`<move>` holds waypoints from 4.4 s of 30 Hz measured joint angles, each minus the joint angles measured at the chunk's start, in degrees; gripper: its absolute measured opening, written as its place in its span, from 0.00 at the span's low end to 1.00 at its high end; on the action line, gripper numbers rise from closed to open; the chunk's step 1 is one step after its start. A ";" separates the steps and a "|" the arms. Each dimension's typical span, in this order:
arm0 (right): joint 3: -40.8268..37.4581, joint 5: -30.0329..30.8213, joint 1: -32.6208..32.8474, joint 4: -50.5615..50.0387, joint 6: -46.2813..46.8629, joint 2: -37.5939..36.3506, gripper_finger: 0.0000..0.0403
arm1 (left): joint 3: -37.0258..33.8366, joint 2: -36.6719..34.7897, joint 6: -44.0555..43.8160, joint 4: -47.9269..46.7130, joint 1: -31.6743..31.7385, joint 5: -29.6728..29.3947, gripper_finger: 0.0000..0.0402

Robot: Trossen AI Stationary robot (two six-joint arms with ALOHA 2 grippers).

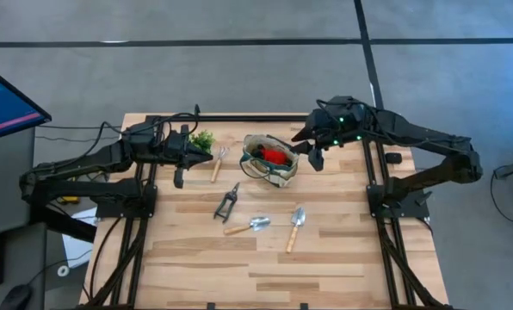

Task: Pick & Place Garden tools in Gardening bag
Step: Put the right trowel into the side pocket of the gardening bag

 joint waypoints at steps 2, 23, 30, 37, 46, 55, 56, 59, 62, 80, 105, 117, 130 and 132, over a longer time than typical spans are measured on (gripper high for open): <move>-0.02 0.00 0.59 -0.14 0.82 0.13 0.41 | 0.00 -0.01 -1.77 0.00 -0.01 0.12 0.01; -0.02 -0.03 5.08 -0.54 1.17 5.38 0.37 | 0.00 0.01 -11.58 0.09 -0.02 -0.16 0.01; -0.04 -0.10 7.11 -1.06 1.17 10.73 0.37 | 0.00 -0.01 -11.55 0.11 -0.02 -0.14 0.01; -0.02 -0.08 8.07 -3.32 1.17 14.25 0.33 | 0.00 0.62 -15.30 0.28 -0.02 -0.11 0.01; 0.01 -0.04 8.00 -3.57 1.17 13.40 0.29 | -0.02 1.50 -15.94 0.35 -0.02 -0.10 0.01; -0.02 -0.05 8.00 -3.83 1.30 13.66 0.27 | -0.02 1.52 -16.07 0.17 -0.07 -0.08 0.01; -0.02 -0.05 8.00 -3.81 1.80 13.66 0.26 | -0.02 1.52 -16.07 0.17 -0.16 -0.08 0.01; -0.02 -0.05 8.00 -3.84 4.28 13.66 0.25 | -0.02 1.52 -16.07 0.18 -0.65 -0.08 0.01; -0.02 -0.07 8.01 -3.85 5.54 13.66 0.25 | -0.02 1.52 -16.07 0.17 -1.46 -0.05 0.01; -0.02 -0.20 13.25 2.61 5.69 13.66 0.24 | -0.02 1.52 -15.94 0.17 -8.38 0.04 0.01; -0.01 -0.01 21.02 -17.70 10.61 13.66 0.24 | -0.02 1.52 -15.97 -0.02 -22.61 -14.01 0.01; -0.01 0.02 27.89 -17.93 1.06 13.67 0.18 | -0.02 2.29 -18.89 -0.17 -28.94 -22.26 0.01; -0.02 0.16 32.84 -17.99 6.59 21.43 0.18 | 0.00 9.44 -19.50 0.28 -30.18 -23.29 0.01; -0.04 0.19 33.63 -18.02 6.98 23.12 0.18 | 0.00 9.89 -19.50 0.44 -30.16 -22.26 0.01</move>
